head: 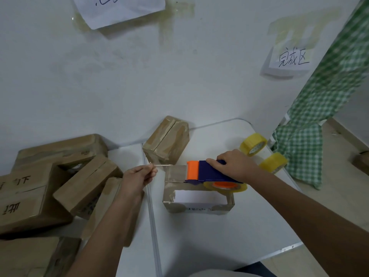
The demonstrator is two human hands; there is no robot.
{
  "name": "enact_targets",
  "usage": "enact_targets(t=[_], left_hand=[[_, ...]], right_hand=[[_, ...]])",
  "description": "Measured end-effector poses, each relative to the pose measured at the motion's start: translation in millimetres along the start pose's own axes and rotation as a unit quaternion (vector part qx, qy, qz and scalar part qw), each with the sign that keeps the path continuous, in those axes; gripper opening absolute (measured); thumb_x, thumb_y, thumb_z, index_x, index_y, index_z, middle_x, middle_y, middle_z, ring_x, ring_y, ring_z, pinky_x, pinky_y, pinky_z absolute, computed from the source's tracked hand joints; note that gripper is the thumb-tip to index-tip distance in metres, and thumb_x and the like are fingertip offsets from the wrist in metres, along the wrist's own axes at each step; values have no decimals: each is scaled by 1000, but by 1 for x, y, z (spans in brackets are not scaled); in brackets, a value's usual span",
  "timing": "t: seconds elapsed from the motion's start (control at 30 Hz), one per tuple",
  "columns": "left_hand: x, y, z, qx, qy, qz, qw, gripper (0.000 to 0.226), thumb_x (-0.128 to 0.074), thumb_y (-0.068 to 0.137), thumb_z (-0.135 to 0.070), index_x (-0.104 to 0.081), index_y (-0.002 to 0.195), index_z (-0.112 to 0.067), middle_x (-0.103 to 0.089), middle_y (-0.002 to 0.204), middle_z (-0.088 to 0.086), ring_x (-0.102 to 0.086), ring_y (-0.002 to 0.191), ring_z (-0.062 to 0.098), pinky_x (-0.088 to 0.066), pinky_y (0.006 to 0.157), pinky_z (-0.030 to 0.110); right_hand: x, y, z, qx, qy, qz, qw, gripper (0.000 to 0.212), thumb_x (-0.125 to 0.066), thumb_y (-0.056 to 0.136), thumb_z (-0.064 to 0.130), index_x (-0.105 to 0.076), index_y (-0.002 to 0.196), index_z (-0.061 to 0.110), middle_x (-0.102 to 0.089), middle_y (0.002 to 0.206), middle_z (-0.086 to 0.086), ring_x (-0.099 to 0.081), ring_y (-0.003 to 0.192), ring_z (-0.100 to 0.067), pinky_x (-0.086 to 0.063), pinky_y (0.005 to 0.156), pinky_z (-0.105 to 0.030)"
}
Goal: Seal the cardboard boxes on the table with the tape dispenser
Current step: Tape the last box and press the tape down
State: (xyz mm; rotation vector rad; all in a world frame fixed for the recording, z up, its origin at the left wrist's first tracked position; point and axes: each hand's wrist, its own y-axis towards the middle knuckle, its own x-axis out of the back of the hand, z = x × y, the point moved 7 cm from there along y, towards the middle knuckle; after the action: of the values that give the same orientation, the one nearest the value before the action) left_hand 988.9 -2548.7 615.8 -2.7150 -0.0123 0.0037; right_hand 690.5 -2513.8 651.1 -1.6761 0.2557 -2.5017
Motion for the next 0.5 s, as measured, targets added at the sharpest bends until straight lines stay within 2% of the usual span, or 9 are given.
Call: enact_targets(t=[0.1,0.2,0.3,0.5], left_hand=[[4,0,10,17,-1,0,1000,14,-63,94,-14,-73,96,-4,-73,84,9,-66,70,10,-53,64,16],[9,3,25,43,-14,-7,999,13,-64,93,-12,-74,95,-4,-74,83,9,-67,72,12,-52,70,22],[10,10,39,67,-31,-11,997,13,-65,93,-12,-74,95,-3,-75,84,10,-67,74,15,-54,73,24],[14,22,49,64,-34,-14,997,11,-66,93,-13,-75,93,-6,-76,81,4,-68,71,11,-53,61,16]], right_hand=[[0,1,-1,-12,45,-14,999,44,-39,91,67,-64,93,30,-59,81,12,-59,77,-10,-46,64,-26],[0,-2,-1,-13,63,-42,997,34,-43,90,66,-60,91,37,-58,83,13,-58,78,-7,-47,65,-25],[-1,-4,4,-18,50,-70,996,37,-42,89,67,-59,84,34,-61,79,14,-58,73,-5,-48,63,-25],[-1,-1,9,-46,33,-74,996,43,-43,88,68,-61,82,29,-63,79,9,-59,72,-9,-52,65,-30]])
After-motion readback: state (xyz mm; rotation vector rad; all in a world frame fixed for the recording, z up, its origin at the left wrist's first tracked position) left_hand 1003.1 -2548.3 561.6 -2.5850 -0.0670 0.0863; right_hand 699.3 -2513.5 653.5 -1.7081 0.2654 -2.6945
